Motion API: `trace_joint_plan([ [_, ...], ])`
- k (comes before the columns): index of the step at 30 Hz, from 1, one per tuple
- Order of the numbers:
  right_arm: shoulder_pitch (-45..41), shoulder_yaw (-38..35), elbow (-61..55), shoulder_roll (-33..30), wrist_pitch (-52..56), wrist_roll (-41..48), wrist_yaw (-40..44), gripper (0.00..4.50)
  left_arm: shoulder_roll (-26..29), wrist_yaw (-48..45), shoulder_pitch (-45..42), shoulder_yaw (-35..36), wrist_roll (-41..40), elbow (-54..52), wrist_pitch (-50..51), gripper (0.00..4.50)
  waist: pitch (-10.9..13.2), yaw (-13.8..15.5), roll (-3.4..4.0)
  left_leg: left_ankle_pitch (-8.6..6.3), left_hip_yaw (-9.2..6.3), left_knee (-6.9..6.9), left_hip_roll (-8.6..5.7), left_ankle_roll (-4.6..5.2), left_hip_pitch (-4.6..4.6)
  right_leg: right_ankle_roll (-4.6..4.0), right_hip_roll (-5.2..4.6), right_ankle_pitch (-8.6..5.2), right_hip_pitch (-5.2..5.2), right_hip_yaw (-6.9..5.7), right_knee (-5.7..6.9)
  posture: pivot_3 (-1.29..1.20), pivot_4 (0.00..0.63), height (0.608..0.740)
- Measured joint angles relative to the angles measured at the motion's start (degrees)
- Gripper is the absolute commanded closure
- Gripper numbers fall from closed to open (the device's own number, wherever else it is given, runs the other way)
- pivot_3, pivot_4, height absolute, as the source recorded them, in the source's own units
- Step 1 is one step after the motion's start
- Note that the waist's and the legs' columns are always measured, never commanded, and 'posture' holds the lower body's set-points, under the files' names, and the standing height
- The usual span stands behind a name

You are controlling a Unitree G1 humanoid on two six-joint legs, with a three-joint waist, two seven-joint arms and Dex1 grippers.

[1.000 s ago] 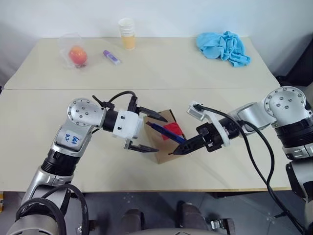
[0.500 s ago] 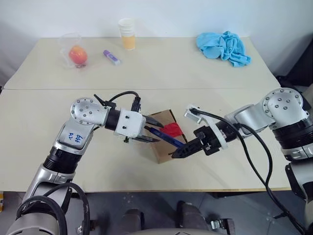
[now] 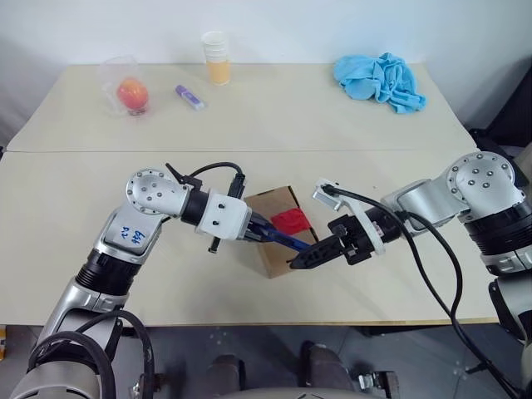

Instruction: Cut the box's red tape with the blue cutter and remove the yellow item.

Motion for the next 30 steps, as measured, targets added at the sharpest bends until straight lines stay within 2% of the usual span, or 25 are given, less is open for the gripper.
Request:
trace_joint_plan([
  [2, 0.1, -0.1, -0.1, 0.0, -0.2, 0.0, -0.1, 3.60, 0.0, 0.1, 0.1, 0.0, 0.0, -0.1, 0.3, 4.05, 0.0, 0.0, 0.00, 0.00, 0.00, 0.00, 0.00, 0.00, 0.00, 0.00, 0.00, 0.00, 0.00, 0.00, 0.00, 0.00, 0.150, 0.740],
  [4, 1.0, -0.4, -0.2, 0.0, -1.7, 0.0, -0.5, 3.15, -0.1, 1.1, 0.1, 0.1, 0.0, -0.2, 0.7, 4.05, 0.0, 0.1, 0.00, 0.00, -0.01, 0.00, 0.00, 0.00, 0.00, 0.00, 0.00, 0.00, 0.00, -0.01, 0.00, 0.00, 0.150, 0.740],
  [6, 2.2, -0.6, -0.3, 0.0, -2.5, 0.0, -0.5, 2.48, 0.0, 1.8, 0.2, 0.3, 0.0, -0.2, 1.1, 4.05, 0.0, 0.0, 0.00, 0.00, 0.00, 0.00, 0.00, 0.00, -0.01, 0.00, -0.01, 0.00, 0.00, 0.00, 0.00, 0.00, 0.150, 0.740],
  [7, 2.8, -1.1, -0.9, -0.2, -2.9, 0.0, -0.4, 1.99, 0.0, 2.2, 0.2, 0.4, 0.0, -0.2, 1.2, 4.05, 0.0, 0.0, 0.00, 0.00, -0.01, 0.00, 0.00, 0.00, -0.01, 0.00, -0.01, 0.00, 0.00, -0.01, 0.00, 0.00, 0.150, 0.740],
  [8, 3.0, -1.4, -1.2, -0.3, -3.0, 0.0, -0.3, 1.78, 0.1, 2.3, 0.2, 0.4, 0.0, -0.2, 1.2, 4.05, 0.0, 0.0, 0.00, 0.00, -0.01, 0.00, 0.00, 0.00, -0.01, 0.00, -0.01, 0.00, 0.00, -0.01, 0.00, 0.00, 0.150, 0.740],
  [11, 5.9, -5.7, -4.7, -2.9, -4.7, 0.0, 1.0, 0.80, 0.5, 3.6, 1.0, 1.3, 0.0, -0.5, 2.4, 4.05, 0.0, 0.2, 0.00, 0.00, -0.02, 0.00, 0.00, 0.01, -0.02, 0.00, -0.01, 0.00, 0.00, -0.02, -0.02, 0.00, 0.150, 0.740],
  [16, 13.5, -14.6, -10.2, -7.5, -9.0, -0.6, 1.7, 0.80, 2.6, 5.0, 4.2, 3.9, -0.3, -1.9, 4.9, 4.05, 0.0, 0.2, -0.01, -0.01, -0.01, -0.01, 0.00, 0.02, -0.02, 0.00, -0.01, 0.00, 0.01, -0.03, -0.04, 0.00, 0.150, 0.740],
  [21, 19.7, -19.3, -12.1, -7.9, -13.5, -1.5, 0.5, 0.80, 3.1, 6.5, 5.7, 5.3, -0.4, -3.7, 6.1, 4.05, 0.0, 0.2, -0.01, -0.01, 0.03, 0.01, 0.00, 0.02, -0.01, 0.04, -0.02, 0.02, 0.03, -0.01, -0.04, 0.00, 0.150, 0.740],
  [30, 23.0, -20.7, -14.5, -1.4, -20.1, -1.5, -5.2, 0.80, 2.4, 8.6, 6.5, 5.2, -0.4, -5.5, 7.6, 4.05, 0.0, 0.2, -0.02, -0.01, 0.03, 0.02, 0.01, 0.01, 0.00, 0.04, -0.02, 0.02, 0.03, -0.02, -0.04, 0.00, 0.150, 0.740],
])
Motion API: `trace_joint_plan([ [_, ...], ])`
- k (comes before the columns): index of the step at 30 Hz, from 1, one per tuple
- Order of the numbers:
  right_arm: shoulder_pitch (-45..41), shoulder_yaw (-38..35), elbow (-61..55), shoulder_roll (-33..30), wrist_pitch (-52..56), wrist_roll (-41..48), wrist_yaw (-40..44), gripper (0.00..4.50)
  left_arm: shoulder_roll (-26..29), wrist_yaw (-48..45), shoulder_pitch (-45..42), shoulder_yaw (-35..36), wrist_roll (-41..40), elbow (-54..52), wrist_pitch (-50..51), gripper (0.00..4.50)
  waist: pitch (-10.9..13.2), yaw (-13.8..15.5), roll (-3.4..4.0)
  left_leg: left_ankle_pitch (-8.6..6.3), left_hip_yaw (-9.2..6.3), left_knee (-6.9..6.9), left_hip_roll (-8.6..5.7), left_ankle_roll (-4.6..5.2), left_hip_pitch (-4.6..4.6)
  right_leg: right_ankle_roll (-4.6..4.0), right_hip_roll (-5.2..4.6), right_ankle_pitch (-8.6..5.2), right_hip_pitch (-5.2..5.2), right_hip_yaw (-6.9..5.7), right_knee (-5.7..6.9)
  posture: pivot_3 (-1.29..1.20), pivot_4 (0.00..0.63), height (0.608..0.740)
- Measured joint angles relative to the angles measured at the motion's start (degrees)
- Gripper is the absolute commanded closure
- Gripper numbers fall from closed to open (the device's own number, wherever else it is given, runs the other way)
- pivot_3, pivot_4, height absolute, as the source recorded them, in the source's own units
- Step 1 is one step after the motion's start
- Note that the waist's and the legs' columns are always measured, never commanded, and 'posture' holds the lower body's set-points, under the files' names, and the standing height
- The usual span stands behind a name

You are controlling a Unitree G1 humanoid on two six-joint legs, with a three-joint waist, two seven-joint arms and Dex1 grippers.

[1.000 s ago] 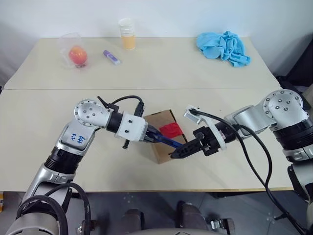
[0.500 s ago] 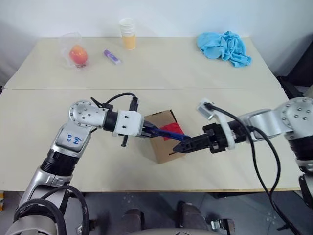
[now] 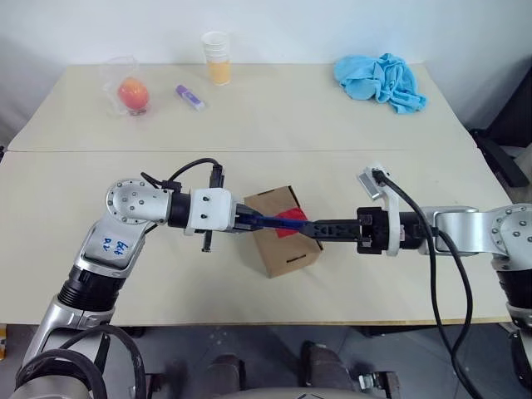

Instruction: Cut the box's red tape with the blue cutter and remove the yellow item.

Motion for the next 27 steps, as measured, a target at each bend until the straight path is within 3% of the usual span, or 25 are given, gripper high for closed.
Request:
trace_joint_plan([
  [8, -0.5, 0.0, 0.0, 4.7, -1.3, 0.0, -3.5, 0.80, -0.8, 0.8, 0.1, -0.4, 0.1, -0.4, 0.5, 4.05, 0.0, 0.0, 0.00, 0.00, -0.01, 0.00, 0.00, 0.00, 0.00, 0.00, 0.00, 0.00, 0.00, 0.00, 0.00, 0.00, 0.150, 0.740],
  [11, -0.5, 0.0, 0.1, 5.7, -1.3, 0.0, -4.4, 1.38, -0.8, 1.2, 0.2, -0.5, 0.1, -1.1, 0.5, 4.05, 0.0, -0.1, 0.00, 0.00, 0.00, 0.00, 0.00, 0.00, 0.00, 0.00, 0.00, 0.00, 0.00, 0.00, 0.00, 0.00, 0.150, 0.740],
  [18, -0.8, 0.0, 0.2, 7.2, -1.3, 0.7, -5.6, 3.68, -0.9, 1.9, 0.7, -0.8, 0.7, -1.4, 0.7, 4.05, 0.0, -0.1, 0.00, 0.00, 0.00, 0.00, 0.00, 0.00, 0.01, 0.00, 0.00, 0.00, 0.00, 0.00, 0.01, 0.00, 0.150, 0.740],
  [25, -1.1, 0.0, 0.2, 7.7, -1.3, 1.1, -6.5, 3.68, -0.9, 2.3, 1.0, -0.8, 1.0, -1.3, 0.8, 4.05, 0.0, -0.1, 0.00, 0.00, 0.00, 0.00, 0.00, 0.00, 0.01, 0.00, 0.00, 0.00, 0.00, 0.00, 0.01, 0.00, 0.150, 0.740],
  [27, -1.1, 0.0, 0.2, 8.0, -1.3, 1.8, -6.7, 4.20, -0.9, 2.3, 1.1, -0.8, 1.2, -1.3, 0.8, 4.05, 0.0, -0.1, 0.00, 0.00, 0.00, 0.00, 0.00, 0.00, 0.01, 0.00, 0.00, 0.00, 0.00, 0.00, 0.01, 0.00, 0.150, 0.740],
])
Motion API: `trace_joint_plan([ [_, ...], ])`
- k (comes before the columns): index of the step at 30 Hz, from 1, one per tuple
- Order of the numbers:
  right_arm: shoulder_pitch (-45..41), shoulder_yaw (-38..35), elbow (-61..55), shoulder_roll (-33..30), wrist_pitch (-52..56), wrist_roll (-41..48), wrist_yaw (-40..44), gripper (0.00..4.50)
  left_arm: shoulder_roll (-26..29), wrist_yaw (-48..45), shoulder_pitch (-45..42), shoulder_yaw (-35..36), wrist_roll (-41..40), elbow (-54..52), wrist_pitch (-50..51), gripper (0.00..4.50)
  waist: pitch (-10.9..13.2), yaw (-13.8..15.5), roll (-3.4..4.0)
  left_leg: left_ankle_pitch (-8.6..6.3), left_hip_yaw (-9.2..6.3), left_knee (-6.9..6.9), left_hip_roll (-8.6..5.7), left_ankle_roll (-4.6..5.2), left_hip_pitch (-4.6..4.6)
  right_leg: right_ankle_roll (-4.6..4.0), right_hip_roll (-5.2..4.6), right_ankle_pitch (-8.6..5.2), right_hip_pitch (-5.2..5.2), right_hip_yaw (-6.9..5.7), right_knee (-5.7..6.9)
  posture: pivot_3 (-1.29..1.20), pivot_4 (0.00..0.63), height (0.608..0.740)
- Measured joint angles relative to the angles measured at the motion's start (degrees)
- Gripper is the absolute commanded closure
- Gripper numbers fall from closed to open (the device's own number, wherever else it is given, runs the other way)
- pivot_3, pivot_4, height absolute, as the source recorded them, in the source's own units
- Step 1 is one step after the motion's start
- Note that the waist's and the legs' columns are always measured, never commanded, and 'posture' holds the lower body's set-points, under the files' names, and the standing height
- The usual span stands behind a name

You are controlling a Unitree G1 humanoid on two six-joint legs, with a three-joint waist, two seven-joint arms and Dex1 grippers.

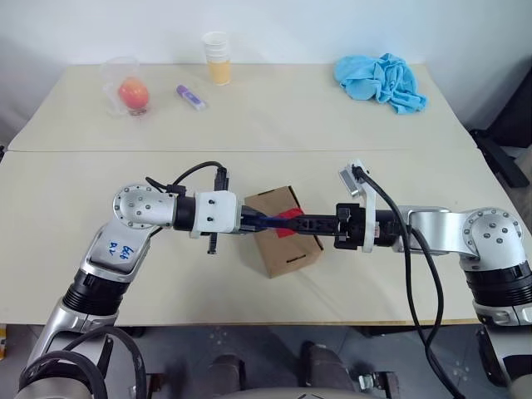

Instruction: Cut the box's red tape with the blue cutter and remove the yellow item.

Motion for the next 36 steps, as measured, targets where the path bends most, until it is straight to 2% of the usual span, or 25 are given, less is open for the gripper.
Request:
trace_joint_plan([
  [1, 0.0, 0.0, 0.0, 0.1, 0.0, 0.2, 0.0, 4.35, 0.0, 0.0, 0.0, 0.0, 0.1, 0.0, 0.0, 4.05, 0.0, 0.0, 0.00, 0.00, 0.00, 0.00, 0.00, 0.00, 0.00, 0.00, 0.00, 0.00, 0.00, 0.00, 0.00, 0.00, 0.150, 0.740],
  [3, 0.0, 0.0, 0.0, 0.2, 0.0, 0.3, -0.3, 4.34, 0.0, 0.0, 0.1, 0.0, 0.0, 0.0, 0.2, 3.34, 0.0, 0.0, 0.00, 0.00, 0.00, 0.00, 0.00, 0.00, 0.00, 0.00, 0.00, 0.00, 0.00, 0.00, 0.00, 0.00, 0.150, 0.740],
  [9, 0.0, 0.0, 0.5, 0.3, -0.3, 0.0, -1.4, 4.34, -1.3, 0.5, 0.1, 0.4, -3.1, -1.1, 3.3, 1.67, 0.0, 0.0, 0.00, 0.00, 0.00, 0.00, 0.00, 0.00, 0.00, 0.00, 0.00, 0.00, 0.01, 0.00, 0.01, 0.00, 0.150, 0.740],
  [13, -0.2, 0.0, 0.5, -0.4, 0.3, 0.0, -1.0, 4.34, -0.5, -1.6, 0.0, 3.8, -10.2, -2.9, 7.1, 1.62, 0.0, -0.1, 0.00, 0.00, -0.01, 0.00, 0.00, 0.00, 0.00, 0.00, 0.00, 0.00, 0.00, 0.00, 0.00, 0.00, 0.150, 0.740],
  [15, -0.9, -0.1, 0.5, -2.3, 1.4, 0.0, 0.3, 4.34, 2.0, -3.4, -0.1, 6.8, -13.9, -2.4, 9.9, 1.62, 0.0, -0.1, 0.00, 0.00, 0.00, -0.01, 0.01, 0.00, 0.00, 0.00, 0.00, 0.00, -0.01, 0.00, 0.00, 0.00, 0.150, 0.740],
  [18, -2.1, -1.5, 0.5, -6.4, 3.6, 0.0, 3.3, 4.34, 4.9, -4.6, -2.0, 11.7, -17.7, 0.7, 13.2, 2.20, 0.0, -0.1, 0.00, 0.00, 0.00, 0.00, 0.00, 0.00, 0.01, 0.00, 0.00, 0.00, 0.01, 0.01, -0.01, 0.00, 0.150, 0.740],
  [22, -4.7, -4.0, 1.5, -14.3, 6.4, -0.1, 6.7, 4.34, 6.7, -4.0, -3.3, 17.4, -20.2, 6.4, 16.1, 3.43, 0.0, 0.2, 0.00, -0.03, 0.00, 0.00, -0.02, 0.05, 0.01, 0.00, 0.00, 0.00, 0.03, 0.01, -0.02, 0.00, 0.150, 0.740],
  [25, -8.2, -4.4, 3.3, -19.5, 9.3, -2.2, 8.5, 4.34, 4.9, -2.7, -1.8, 17.8, -20.2, 7.6, 16.6, 4.39, 0.0, 0.2, 0.00, -0.05, 0.04, -0.01, -0.02, 0.09, 0.01, 0.00, -0.01, 0.00, 0.03, 0.03, -0.04, 0.00, 0.150, 0.740],
  [31, -17.5, -1.1, 5.7, -21.9, 15.5, -8.1, 9.4, 4.34, -4.0, 2.0, 0.2, 10.9, -19.0, 5.5, 17.8, 4.50, 0.0, 0.1, -0.06, -0.05, 0.06, 0.00, -0.01, 0.09, -0.01, 0.00, -0.02, 0.00, 0.02, 0.04, -0.05, 0.00, 0.150, 0.740],
  [36, -23.7, 1.6, 7.9, -19.2, 18.6, -13.5, 7.9, 4.34, -8.9, 8.0, 0.4, 5.4, -15.3, 4.0, 19.0, 4.50, 0.0, 0.1, -0.06, -0.05, 0.07, -0.01, -0.01, 0.09, -0.01, 0.00, -0.01, 0.00, 0.00, 0.04, -0.05, 0.00, 0.150, 0.740],
])
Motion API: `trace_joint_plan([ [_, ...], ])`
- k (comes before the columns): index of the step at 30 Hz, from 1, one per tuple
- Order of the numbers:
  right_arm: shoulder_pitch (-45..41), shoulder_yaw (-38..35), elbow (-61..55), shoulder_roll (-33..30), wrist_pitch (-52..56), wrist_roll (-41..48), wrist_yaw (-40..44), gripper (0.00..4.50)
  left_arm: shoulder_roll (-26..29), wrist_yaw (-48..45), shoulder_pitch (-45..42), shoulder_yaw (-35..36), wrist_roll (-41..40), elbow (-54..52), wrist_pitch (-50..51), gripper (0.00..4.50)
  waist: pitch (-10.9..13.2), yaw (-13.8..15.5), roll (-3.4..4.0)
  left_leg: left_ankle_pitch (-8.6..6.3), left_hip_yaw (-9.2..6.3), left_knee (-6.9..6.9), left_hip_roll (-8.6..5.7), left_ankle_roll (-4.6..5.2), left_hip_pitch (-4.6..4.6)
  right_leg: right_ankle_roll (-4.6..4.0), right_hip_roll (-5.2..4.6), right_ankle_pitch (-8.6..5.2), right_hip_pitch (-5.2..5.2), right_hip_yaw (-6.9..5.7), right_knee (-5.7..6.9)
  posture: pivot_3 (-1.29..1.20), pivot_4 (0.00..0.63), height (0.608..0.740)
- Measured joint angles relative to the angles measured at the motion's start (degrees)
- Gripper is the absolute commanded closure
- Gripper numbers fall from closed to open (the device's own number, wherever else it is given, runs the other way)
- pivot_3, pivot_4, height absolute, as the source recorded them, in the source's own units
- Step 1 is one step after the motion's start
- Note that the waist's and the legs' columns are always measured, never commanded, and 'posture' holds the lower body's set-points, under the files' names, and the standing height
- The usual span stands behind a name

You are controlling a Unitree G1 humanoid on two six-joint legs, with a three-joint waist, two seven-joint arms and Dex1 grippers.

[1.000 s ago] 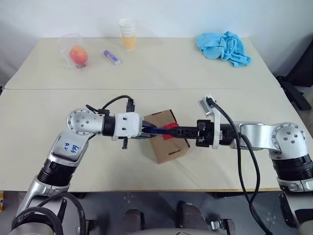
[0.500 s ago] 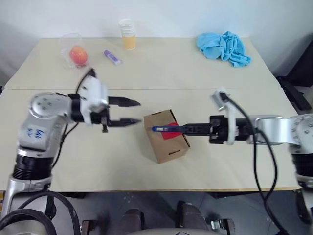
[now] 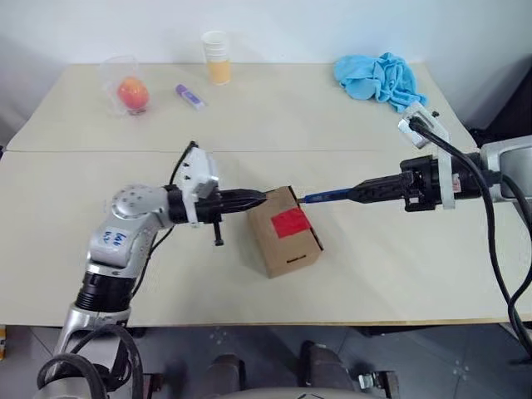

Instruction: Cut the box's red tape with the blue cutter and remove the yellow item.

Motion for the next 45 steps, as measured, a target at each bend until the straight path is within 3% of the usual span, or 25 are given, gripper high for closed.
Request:
trace_joint_plan([
  [6, -1.8, 0.7, 2.0, 4.8, 2.1, -6.1, -2.0, 4.34, -0.7, 3.2, 0.5, -4.9, 5.6, 0.2, 0.8, 4.50, 0.0, 0.0, 0.00, 0.00, 0.02, 0.00, 0.00, 0.00, -0.01, 0.00, 0.00, 0.00, -0.02, 0.00, 0.01, 0.00, 0.150, 0.740],
  [16, -2.9, -2.6, 3.1, 10.0, 5.7, -13.5, -1.3, 4.34, -0.9, 3.8, 0.5, -6.4, 7.9, 0.1, 2.8, 4.50, 0.0, 0.0, 0.00, 0.00, 0.01, 0.00, -0.01, 0.00, 0.00, 0.00, 0.00, 0.00, -0.01, 0.00, 0.02, 0.00, 0.150, 0.740],
  [45, -2.8, -4.1, 1.8, 12.0, 6.3, -20.3, 3.9, 4.34, -0.8, 5.5, 0.9, -7.5, 9.3, -4.4, 9.1, 4.50, 0.0, 0.0, 0.01, 0.01, 0.01, 0.01, -0.02, -0.01, 0.04, 0.00, 0.00, 0.00, 0.01, 0.00, 0.05, 0.00, 0.150, 0.740],
])
